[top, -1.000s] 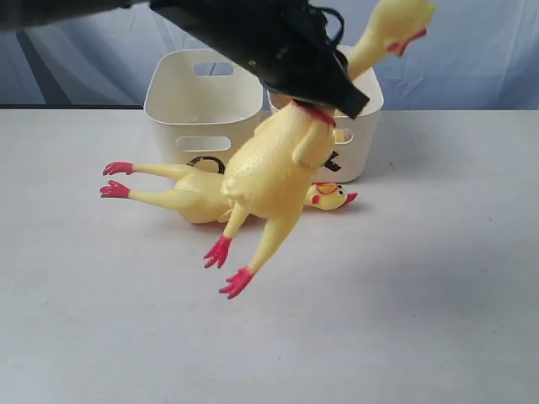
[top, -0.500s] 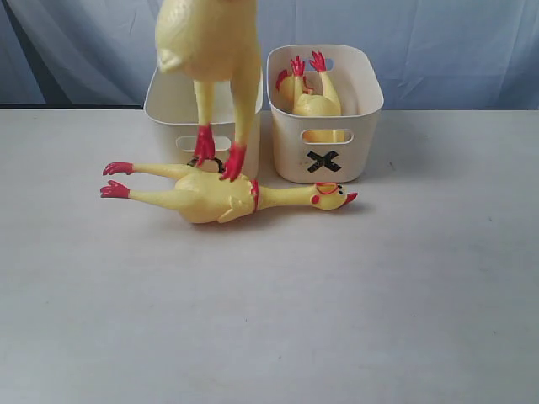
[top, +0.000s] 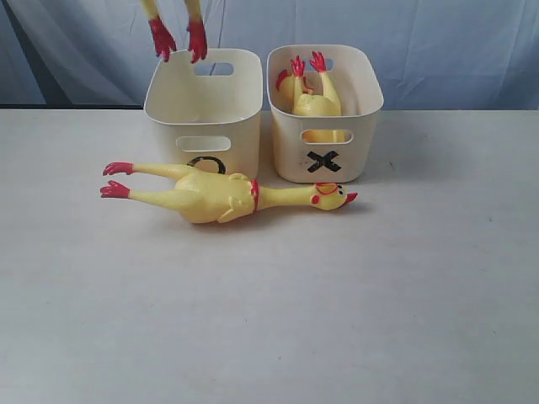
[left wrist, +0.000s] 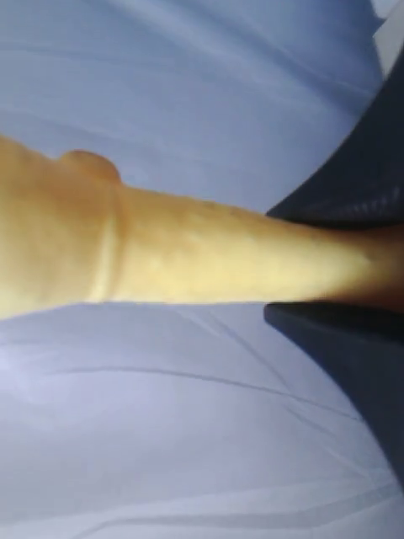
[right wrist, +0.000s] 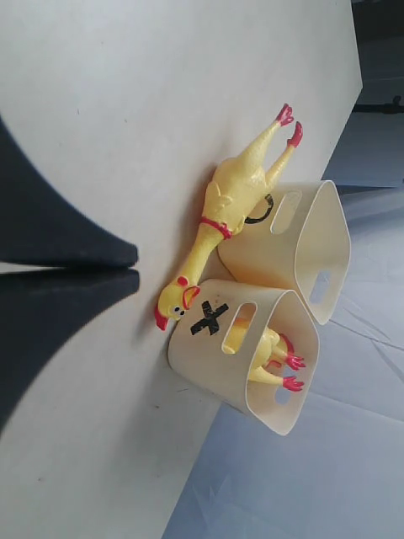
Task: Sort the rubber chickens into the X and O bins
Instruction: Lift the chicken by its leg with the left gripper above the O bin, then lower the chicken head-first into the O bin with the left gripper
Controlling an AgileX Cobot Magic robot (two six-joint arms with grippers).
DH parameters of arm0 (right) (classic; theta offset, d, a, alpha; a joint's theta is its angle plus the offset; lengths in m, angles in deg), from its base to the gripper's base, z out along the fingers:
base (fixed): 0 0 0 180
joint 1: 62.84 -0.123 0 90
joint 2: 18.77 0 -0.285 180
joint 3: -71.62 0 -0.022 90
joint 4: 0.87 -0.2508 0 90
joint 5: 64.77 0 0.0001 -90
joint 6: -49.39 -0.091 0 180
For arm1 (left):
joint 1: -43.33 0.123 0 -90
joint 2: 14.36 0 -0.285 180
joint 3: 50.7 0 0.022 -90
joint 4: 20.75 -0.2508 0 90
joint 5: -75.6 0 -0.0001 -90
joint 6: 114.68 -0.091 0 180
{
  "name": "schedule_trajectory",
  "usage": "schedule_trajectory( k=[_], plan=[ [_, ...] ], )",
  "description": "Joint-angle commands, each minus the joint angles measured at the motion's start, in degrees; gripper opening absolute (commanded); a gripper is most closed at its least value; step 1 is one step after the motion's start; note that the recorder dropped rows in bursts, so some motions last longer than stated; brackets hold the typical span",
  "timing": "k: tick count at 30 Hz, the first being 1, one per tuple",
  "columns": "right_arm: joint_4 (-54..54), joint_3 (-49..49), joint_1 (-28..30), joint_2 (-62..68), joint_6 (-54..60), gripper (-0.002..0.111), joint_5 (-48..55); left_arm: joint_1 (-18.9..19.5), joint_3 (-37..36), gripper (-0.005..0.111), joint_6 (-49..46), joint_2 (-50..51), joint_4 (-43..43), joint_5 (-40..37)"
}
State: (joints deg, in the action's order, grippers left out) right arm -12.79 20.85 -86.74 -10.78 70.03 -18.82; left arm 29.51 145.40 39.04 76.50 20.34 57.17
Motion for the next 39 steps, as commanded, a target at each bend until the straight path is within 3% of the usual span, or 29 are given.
schedule_trajectory(
  k=[1,11,20,28,39],
  plan=[
    [-0.04,0.22,-0.14,-0.21,0.15,0.000,-0.63,3.71,0.46,0.000,0.16,1.47,4.27,6.97],
    [-0.04,0.22,-0.14,-0.21,0.15,0.000,-0.63,9.17,0.93,0.000,-0.61,10.00,17.29,10.03],
    [-0.40,0.22,-0.14,-0.21,0.15,0.000,-0.63,9.65,4.90,0.000,-17.47,18.31,35.47,9.02],
    [-0.50,0.22,-0.14,-0.21,0.15,0.000,-0.63,9.68,8.87,0.000,-26.30,24.57,43.39,7.55],
    [-0.49,0.22,-0.14,-0.21,0.08,0.000,-0.63,10.41,10.77,0.000,-26.87,31.53,46.87,3.80]
  ],
)
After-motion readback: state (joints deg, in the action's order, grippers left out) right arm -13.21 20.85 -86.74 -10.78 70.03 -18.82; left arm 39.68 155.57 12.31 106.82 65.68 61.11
